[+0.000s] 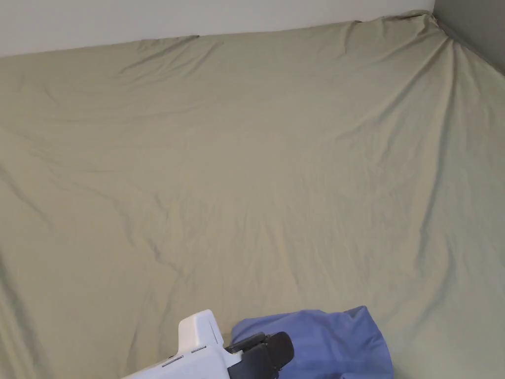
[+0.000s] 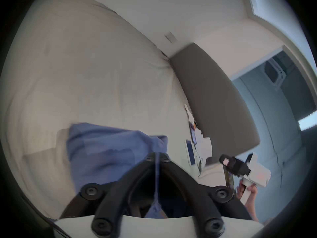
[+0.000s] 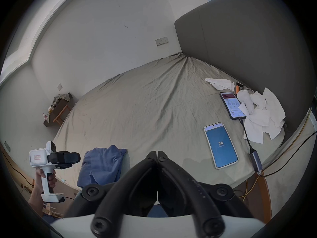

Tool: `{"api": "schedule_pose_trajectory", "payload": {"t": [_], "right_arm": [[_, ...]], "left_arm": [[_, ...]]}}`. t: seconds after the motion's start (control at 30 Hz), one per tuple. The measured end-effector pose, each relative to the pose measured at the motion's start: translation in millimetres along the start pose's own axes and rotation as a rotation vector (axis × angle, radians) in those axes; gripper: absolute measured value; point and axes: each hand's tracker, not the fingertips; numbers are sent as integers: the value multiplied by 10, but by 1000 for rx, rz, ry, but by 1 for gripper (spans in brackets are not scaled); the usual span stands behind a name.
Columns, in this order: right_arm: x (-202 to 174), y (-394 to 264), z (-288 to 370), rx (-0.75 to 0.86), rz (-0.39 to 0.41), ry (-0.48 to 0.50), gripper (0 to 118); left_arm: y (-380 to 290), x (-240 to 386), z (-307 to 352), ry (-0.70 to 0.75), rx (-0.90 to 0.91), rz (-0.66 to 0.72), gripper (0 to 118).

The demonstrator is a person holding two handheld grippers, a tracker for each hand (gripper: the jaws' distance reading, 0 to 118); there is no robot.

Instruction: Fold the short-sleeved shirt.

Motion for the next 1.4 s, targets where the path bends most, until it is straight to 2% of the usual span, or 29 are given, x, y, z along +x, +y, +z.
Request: {"api": "schedule_pose_trajectory", "payload": {"t": [0.03,0.07,0.1,0.33,0.43,0.57,0.63,0.77,0.87,0.93,1.0,1.1,1.2,1.4], "right_arm": [[0,-10,-2,-3,-2,3,0],[-2,-21,-4,-6,0,4,0],[-4,-26,-6,-10,2,1,0],[8,-58,-7,-20,-5,-6,0],[-11,-64,-40,-24,-1,-6,0],[-149,-95,-240,-44,-39,74,0],[-314,-136,-419,-75,-26,141,0],[-762,-266,-902,-164,20,263,0],[-908,-424,-1304,-237,47,294,0],[-968,-483,-1502,-299,23,302,0],[-977,-537,-1641,-348,25,295,0],[-959,-631,-1780,-395,104,212,0],[-880,-683,-1852,-424,36,221,0],[-936,-664,-1838,-417,93,210,0]], "left_arm": [[-19,-6,-53,-17,20,27,0],[-67,4,-133,-48,-36,109,0],[-72,-9,-254,-77,-62,116,0],[-450,226,-1263,-115,-376,-2,0],[-584,301,-1313,-115,-412,-60,0],[-462,323,-735,-189,-263,-44,0],[-358,251,-259,-149,-132,-60,0],[-129,-46,631,-102,68,10,0],[-52,-277,1067,-75,138,73,0],[-88,-379,1215,-76,154,81,0],[-92,-473,1281,-30,171,99,0],[-140,-578,1211,-13,160,124,0],[-170,-691,1021,-57,113,193,0],[-174,-757,673,-28,44,157,0]]}}
